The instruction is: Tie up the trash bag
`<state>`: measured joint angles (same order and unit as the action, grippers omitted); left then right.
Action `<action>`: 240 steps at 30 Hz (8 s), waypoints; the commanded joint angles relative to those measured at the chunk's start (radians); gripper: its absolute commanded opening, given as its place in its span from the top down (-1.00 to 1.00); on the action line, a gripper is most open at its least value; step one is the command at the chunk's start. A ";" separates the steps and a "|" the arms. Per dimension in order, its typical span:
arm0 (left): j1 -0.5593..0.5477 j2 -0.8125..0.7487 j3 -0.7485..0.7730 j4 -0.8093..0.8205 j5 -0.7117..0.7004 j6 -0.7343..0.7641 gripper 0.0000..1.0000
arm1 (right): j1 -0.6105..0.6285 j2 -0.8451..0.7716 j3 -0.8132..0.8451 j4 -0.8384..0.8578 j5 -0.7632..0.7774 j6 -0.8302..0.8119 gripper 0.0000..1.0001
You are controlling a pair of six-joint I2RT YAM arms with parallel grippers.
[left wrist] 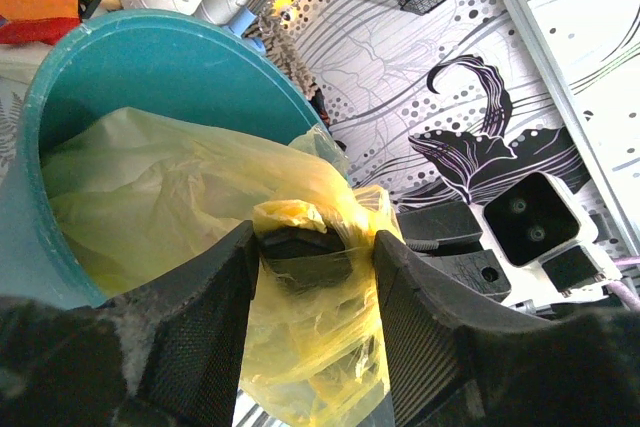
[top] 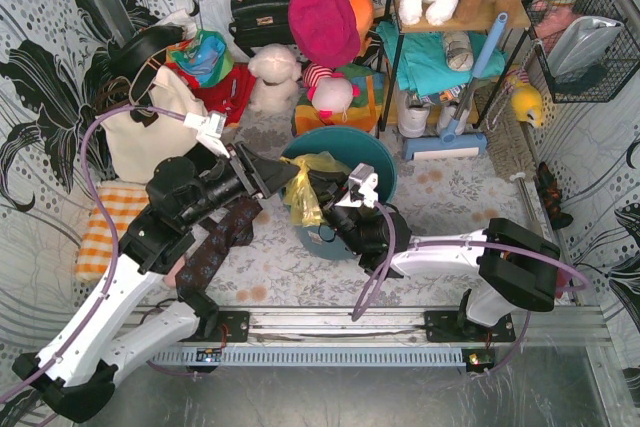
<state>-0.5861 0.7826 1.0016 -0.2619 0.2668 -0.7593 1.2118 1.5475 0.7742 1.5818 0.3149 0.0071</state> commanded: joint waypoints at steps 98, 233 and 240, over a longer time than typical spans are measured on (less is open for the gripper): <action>-0.003 0.134 0.232 0.013 -0.106 0.184 1.00 | -0.001 -0.678 -0.011 -1.118 0.068 0.656 -0.18; 0.090 0.827 0.582 0.227 0.002 0.417 1.00 | -0.001 -0.608 0.378 -1.984 -0.049 0.767 0.12; 0.089 0.826 0.575 0.226 0.005 0.414 1.00 | -0.001 -0.612 0.331 -1.965 -0.039 0.803 -0.15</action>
<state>-0.5030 1.6386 1.5852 -0.0956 0.2562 -0.3393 1.2087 0.9428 1.1259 -0.4107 0.2562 0.7753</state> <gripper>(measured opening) 0.008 0.560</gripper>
